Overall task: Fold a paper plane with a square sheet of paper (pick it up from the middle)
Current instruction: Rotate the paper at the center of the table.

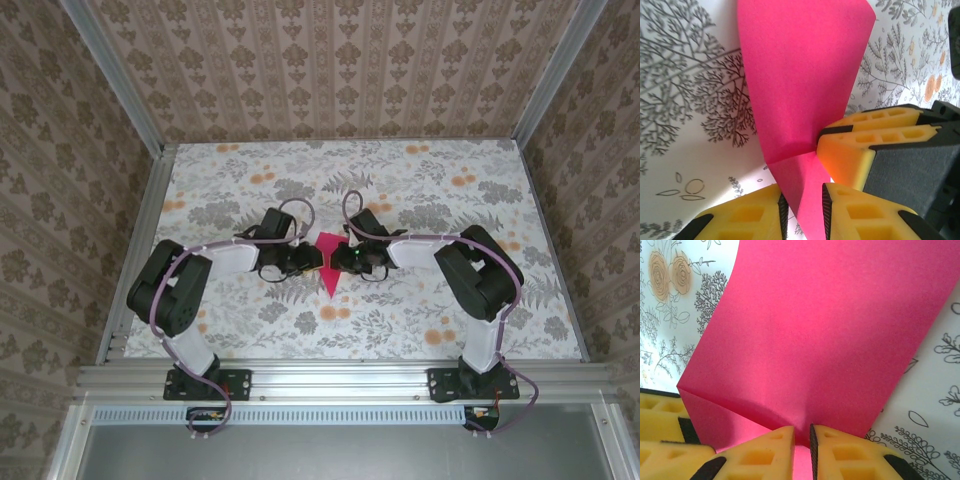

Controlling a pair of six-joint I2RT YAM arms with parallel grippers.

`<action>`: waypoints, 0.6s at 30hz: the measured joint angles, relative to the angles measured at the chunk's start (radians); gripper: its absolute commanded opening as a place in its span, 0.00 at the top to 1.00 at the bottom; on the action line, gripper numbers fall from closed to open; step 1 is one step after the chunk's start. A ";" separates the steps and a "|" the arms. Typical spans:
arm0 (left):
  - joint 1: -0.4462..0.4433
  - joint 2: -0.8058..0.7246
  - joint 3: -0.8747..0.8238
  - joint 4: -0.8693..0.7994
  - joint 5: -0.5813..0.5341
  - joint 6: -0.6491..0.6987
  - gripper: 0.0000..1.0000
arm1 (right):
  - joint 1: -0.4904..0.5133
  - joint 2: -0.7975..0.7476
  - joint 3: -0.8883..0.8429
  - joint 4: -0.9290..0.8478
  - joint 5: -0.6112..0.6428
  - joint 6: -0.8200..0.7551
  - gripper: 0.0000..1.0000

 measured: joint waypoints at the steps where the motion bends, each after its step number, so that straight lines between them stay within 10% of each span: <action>1: -0.003 0.000 -0.003 0.005 0.000 0.000 0.76 | -0.002 0.000 -0.002 0.004 -0.003 0.003 0.81; 18: 0.029 0.009 -0.001 0.066 -0.006 -0.039 0.63 | -0.060 -0.001 -0.022 0.026 -0.101 -0.230 0.78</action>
